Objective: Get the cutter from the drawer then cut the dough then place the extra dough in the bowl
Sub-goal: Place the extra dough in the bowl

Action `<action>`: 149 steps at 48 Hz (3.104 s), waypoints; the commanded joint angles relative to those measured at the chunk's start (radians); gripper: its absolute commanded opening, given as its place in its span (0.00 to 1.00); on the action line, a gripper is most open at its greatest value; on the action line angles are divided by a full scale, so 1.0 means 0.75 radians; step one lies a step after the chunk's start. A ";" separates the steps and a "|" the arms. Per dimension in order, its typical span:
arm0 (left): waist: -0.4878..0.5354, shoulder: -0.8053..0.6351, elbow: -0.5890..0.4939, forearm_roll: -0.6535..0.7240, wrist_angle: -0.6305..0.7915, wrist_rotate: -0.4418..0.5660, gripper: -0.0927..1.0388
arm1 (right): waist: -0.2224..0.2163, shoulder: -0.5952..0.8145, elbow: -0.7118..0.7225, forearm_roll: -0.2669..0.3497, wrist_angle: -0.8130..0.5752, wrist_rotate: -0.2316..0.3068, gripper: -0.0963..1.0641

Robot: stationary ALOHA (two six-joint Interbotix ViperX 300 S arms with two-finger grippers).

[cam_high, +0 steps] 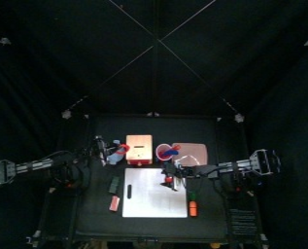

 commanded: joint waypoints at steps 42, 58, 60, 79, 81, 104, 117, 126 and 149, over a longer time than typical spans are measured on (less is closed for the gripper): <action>0.182 0.072 0.176 -0.393 -0.037 -0.008 0.86 | 0.006 0.014 -0.061 -0.025 -0.084 0.004 0.90; 0.196 0.070 0.180 -0.708 -0.063 -0.014 0.87 | 0.006 0.031 -0.065 -0.010 -0.084 0.004 0.90; 0.196 0.072 0.182 -0.710 -0.059 -0.014 0.87 | 0.006 0.029 -0.065 -0.010 -0.084 0.004 0.90; 0.186 0.072 0.198 -0.699 -0.057 -0.008 0.87 | -0.002 0.045 -0.067 -0.012 -0.084 0.004 0.90; 0.188 0.072 0.200 -0.691 -0.057 -0.014 0.87 | -0.002 0.047 -0.070 -0.012 -0.084 0.004 0.90; 0.205 0.090 0.209 -0.859 -0.057 -0.027 0.88 | -0.006 0.059 -0.082 -0.010 -0.084 0.004 0.90; 0.119 0.096 0.192 -0.890 -0.065 -0.025 0.88 | -0.006 0.063 -0.086 -0.010 -0.080 0.004 0.90; 0.151 0.151 0.217 -0.884 -0.106 -0.025 0.88 | -0.006 0.076 -0.090 -0.010 -0.078 0.006 0.90; 0.072 0.241 0.202 -0.826 -0.209 -0.020 0.94 | -0.004 0.086 -0.094 -0.010 -0.074 0.004 0.90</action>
